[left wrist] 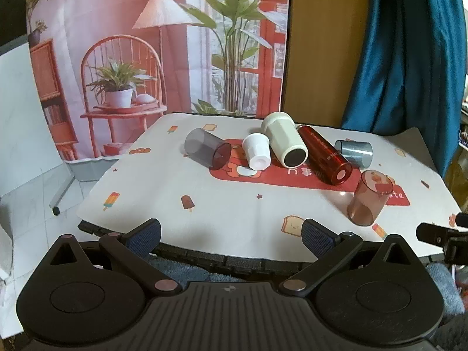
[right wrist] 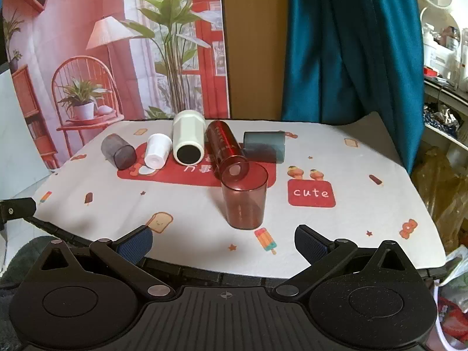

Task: Flip cup upright

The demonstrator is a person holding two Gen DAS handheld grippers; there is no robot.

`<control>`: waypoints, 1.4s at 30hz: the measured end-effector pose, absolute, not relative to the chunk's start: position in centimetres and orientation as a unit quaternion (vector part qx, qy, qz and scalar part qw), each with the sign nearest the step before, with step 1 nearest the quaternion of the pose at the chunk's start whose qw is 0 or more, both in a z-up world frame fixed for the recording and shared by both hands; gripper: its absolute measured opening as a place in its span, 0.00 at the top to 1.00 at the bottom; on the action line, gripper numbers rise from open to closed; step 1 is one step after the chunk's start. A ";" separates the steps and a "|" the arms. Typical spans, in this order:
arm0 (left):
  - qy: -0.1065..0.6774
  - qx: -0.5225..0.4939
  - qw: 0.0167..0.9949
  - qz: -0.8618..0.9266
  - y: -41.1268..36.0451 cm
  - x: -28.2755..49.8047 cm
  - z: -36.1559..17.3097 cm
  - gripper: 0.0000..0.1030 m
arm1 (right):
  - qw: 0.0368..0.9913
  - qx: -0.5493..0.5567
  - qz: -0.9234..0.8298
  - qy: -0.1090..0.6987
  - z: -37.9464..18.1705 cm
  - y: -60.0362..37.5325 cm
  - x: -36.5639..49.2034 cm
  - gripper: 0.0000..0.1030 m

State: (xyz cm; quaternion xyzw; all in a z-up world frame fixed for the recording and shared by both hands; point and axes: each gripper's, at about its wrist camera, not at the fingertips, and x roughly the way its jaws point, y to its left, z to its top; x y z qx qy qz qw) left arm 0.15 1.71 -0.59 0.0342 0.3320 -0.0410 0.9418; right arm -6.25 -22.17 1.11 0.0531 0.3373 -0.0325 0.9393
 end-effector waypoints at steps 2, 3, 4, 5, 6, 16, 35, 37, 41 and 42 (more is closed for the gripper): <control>0.330 0.041 0.942 -0.042 1.5 0.0 -0.5 0.00 | 0.939 0.052 -0.034 0.338 1.1 -22.2 -6.3 0.00; 0.329 0.042 0.942 -0.043 1.4 -0.1 -0.6 0.00 | 0.939 0.052 -0.034 0.338 1.1 -22.2 -6.2 0.00; 0.330 0.042 0.942 -0.043 1.4 -0.1 -0.6 0.00 | 0.939 0.052 -0.035 0.338 1.1 -22.2 -6.2 0.00; 0.331 0.041 0.942 -0.042 1.5 -0.1 -0.6 0.00 | 0.939 0.052 -0.035 0.337 1.1 -22.2 -6.2 0.00; 0.332 0.039 0.942 -0.040 1.5 -0.1 -0.6 0.00 | 0.939 0.052 -0.036 0.337 1.0 -22.3 -6.2 0.00; 0.338 0.041 0.939 -0.039 1.7 -0.1 -0.7 0.00 | 0.938 0.054 -0.035 0.342 0.8 -22.5 -6.1 0.00; 0.339 0.039 0.939 -0.038 1.7 0.0 -0.8 0.00 | 0.939 0.054 -0.039 0.338 0.7 -22.6 -6.1 0.00; 0.339 0.039 0.939 -0.038 1.7 0.0 -0.8 0.00 | 0.939 0.055 -0.039 0.338 0.7 -22.6 -6.1 0.00; 0.340 0.038 0.939 -0.038 1.7 0.0 -0.8 0.00 | 0.939 0.055 -0.040 0.338 0.7 -22.6 -6.1 0.00; 0.340 0.038 0.939 -0.038 1.7 0.0 -0.8 0.00 | 0.939 0.055 -0.039 0.338 0.7 -22.6 -6.1 0.00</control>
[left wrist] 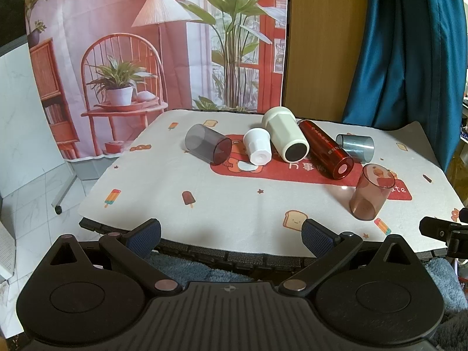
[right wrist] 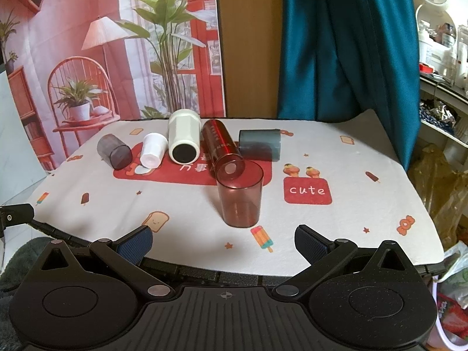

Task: Flip cup upright

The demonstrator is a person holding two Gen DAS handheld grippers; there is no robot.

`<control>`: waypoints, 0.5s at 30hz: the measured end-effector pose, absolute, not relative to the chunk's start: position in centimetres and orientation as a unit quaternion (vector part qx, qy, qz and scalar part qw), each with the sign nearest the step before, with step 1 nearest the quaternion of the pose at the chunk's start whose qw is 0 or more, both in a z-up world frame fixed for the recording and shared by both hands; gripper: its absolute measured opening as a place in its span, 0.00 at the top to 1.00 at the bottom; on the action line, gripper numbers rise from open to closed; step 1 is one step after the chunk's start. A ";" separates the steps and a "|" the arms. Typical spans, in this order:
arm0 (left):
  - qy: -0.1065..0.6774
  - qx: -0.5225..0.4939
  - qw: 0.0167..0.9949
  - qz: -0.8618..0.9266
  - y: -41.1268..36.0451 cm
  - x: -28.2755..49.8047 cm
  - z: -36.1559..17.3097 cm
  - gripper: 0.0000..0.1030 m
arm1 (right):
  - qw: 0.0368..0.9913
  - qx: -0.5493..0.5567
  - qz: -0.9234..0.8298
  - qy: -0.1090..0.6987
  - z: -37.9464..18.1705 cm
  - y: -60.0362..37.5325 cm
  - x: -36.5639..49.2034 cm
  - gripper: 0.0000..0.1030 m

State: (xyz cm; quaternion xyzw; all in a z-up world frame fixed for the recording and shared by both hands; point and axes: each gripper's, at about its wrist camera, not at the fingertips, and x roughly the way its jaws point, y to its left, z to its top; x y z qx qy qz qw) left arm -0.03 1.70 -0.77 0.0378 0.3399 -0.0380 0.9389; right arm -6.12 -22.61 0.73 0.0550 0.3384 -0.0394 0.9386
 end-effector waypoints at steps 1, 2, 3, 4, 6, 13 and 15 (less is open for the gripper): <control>0.340 0.038 0.939 -0.038 1.7 0.0 -0.8 0.00 | 0.939 0.055 -0.039 0.338 0.7 -22.6 -6.1 0.00; 0.340 0.038 0.939 -0.038 1.7 0.0 -0.8 0.00 | 0.939 0.055 -0.039 0.338 0.7 -22.6 -6.1 0.00; 0.340 0.038 0.939 -0.038 1.7 0.0 -0.8 0.00 | 0.939 0.054 -0.039 0.338 0.7 -22.6 -6.1 0.00; 0.340 0.038 0.939 -0.038 1.7 0.0 -0.8 0.00 | 0.939 0.054 -0.039 0.338 0.7 -22.6 -6.1 0.00; 0.340 0.037 0.939 -0.037 1.7 0.0 -0.8 0.00 | 0.939 0.055 -0.039 0.338 0.7 -22.6 -6.1 0.00; 0.339 0.034 0.940 -0.037 1.6 -0.1 -0.9 0.00 | 0.939 0.053 -0.042 0.338 0.8 -22.6 -6.2 0.00; 0.337 0.033 0.940 -0.037 1.7 -0.1 -0.8 0.00 | 0.939 0.053 -0.042 0.337 0.8 -22.5 -6.3 0.00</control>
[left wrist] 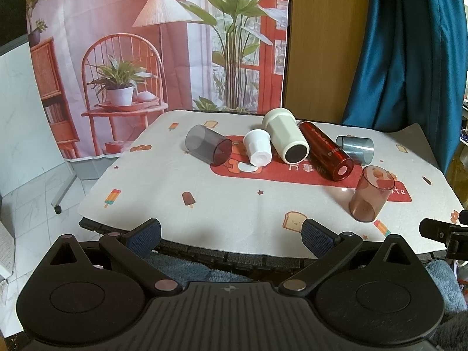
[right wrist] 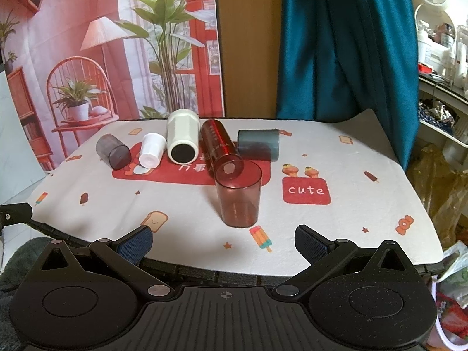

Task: Flip cup upright

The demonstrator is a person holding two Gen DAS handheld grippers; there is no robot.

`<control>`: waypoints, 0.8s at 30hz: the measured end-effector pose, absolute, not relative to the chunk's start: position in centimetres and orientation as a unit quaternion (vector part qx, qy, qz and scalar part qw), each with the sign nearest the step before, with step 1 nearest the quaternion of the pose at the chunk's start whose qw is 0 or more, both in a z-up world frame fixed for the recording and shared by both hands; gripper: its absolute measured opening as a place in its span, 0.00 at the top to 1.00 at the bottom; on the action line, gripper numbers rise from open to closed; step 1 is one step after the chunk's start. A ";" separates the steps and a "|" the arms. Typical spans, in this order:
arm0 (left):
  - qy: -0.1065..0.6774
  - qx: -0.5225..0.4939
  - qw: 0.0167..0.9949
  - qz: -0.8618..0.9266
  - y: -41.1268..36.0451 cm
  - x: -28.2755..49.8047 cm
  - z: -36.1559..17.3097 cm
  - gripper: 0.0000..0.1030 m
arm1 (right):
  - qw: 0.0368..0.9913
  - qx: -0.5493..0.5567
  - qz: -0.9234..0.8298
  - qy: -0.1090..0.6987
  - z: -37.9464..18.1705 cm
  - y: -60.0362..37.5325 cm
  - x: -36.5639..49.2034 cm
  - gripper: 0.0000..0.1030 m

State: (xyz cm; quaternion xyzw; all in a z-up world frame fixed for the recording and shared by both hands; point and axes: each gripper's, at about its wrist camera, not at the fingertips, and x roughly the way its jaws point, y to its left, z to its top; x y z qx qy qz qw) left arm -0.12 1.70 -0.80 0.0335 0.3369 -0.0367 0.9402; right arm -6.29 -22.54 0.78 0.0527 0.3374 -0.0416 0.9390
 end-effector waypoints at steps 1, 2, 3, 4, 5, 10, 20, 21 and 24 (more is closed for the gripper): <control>0.337 0.033 0.940 -0.036 1.7 -0.1 -0.8 0.00 | 0.939 0.053 -0.042 0.338 0.8 -22.6 -6.3 0.00; 0.338 0.033 0.940 -0.036 1.7 -0.1 -0.8 0.00 | 0.939 0.053 -0.042 0.338 0.8 -22.6 -6.3 0.00; 0.339 0.032 0.940 -0.036 1.7 -0.1 -0.8 0.00 | 0.939 0.053 -0.041 0.338 0.7 -22.5 -6.3 0.00; 0.339 0.032 0.939 -0.036 1.7 0.0 -0.8 0.00 | 0.939 0.053 -0.042 0.338 0.7 -22.5 -6.3 0.00; 0.340 0.032 0.939 -0.036 1.7 0.0 -0.8 0.00 | 0.939 0.054 -0.042 0.338 0.7 -22.5 -6.3 0.00; 0.340 0.034 0.939 -0.037 1.6 0.1 -0.8 0.00 | 0.938 0.056 -0.043 0.338 0.8 -22.6 -6.3 0.00; 0.342 0.030 0.938 -0.036 1.8 0.1 -0.8 0.00 | 0.938 0.056 -0.042 0.339 0.8 -22.8 -6.2 0.00; 0.342 0.031 0.938 -0.036 1.8 0.1 -0.8 0.00 | 0.938 0.056 -0.042 0.339 0.8 -22.8 -6.2 0.00; 0.342 0.031 0.939 -0.036 1.8 0.1 -0.8 0.00 | 0.938 0.056 -0.042 0.339 0.8 -22.8 -6.2 0.00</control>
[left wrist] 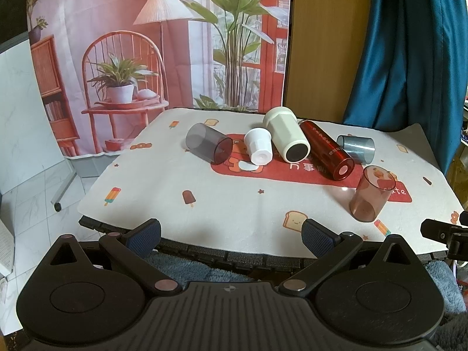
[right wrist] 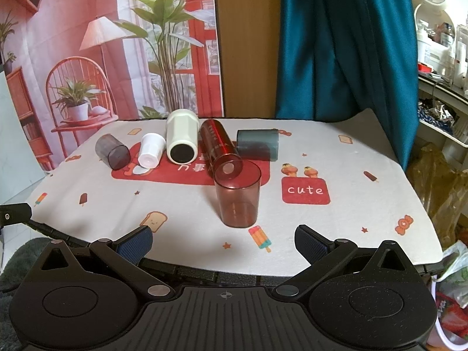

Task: Flip cup upright

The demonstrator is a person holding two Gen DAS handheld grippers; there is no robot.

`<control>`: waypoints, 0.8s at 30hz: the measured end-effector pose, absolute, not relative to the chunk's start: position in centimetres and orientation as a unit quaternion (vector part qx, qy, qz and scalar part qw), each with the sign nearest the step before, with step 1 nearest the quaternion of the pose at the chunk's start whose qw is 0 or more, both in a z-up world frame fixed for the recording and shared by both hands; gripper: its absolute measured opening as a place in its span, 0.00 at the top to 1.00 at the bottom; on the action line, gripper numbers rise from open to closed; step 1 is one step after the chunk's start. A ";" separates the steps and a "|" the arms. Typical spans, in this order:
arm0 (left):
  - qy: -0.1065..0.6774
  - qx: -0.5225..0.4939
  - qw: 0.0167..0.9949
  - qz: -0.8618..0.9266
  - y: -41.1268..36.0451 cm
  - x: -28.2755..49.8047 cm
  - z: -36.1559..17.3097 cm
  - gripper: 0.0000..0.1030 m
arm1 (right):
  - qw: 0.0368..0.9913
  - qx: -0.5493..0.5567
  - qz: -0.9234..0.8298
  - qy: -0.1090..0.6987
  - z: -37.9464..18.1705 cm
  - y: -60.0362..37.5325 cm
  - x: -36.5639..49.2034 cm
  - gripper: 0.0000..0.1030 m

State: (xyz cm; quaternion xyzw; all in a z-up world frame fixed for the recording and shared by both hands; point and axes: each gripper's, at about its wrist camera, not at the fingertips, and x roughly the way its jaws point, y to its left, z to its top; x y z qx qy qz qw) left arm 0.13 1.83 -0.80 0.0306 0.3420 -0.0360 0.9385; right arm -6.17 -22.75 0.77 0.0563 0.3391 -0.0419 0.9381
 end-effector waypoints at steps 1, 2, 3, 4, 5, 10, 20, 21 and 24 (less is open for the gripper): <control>0.342 0.031 0.939 -0.036 1.8 0.2 -0.8 0.00 | 0.938 0.057 -0.042 0.339 0.8 -22.8 -6.2 0.00; 0.342 0.031 0.938 -0.036 1.8 0.1 -0.8 0.00 | 0.938 0.057 -0.042 0.339 0.8 -22.7 -6.2 0.00; 0.343 0.031 0.938 -0.036 1.8 0.2 -0.8 0.00 | 0.938 0.056 -0.042 0.339 0.7 -22.7 -6.2 0.00; 0.343 0.030 0.938 -0.036 1.9 0.1 -0.8 0.00 | 0.938 0.056 -0.042 0.339 0.7 -22.7 -6.2 0.00; 0.343 0.030 0.938 -0.036 1.9 0.1 -0.8 0.00 | 0.938 0.056 -0.043 0.338 0.8 -22.8 -6.1 0.00; 0.338 0.034 0.940 -0.036 1.7 0.0 -0.7 0.00 | 0.939 0.054 -0.043 0.337 0.9 -22.7 -6.2 0.00; 0.340 0.036 0.939 -0.035 1.4 -0.1 -0.7 0.00 | 0.939 0.055 -0.043 0.336 0.9 -22.8 -6.4 0.00; 0.340 0.036 0.939 -0.036 1.5 -0.1 -0.7 0.00 | 0.939 0.055 -0.042 0.336 0.9 -22.8 -6.4 0.00; 0.336 0.040 0.940 -0.041 1.4 -0.3 -0.6 0.00 | 0.939 0.054 -0.041 0.337 0.9 -22.7 -6.3 0.00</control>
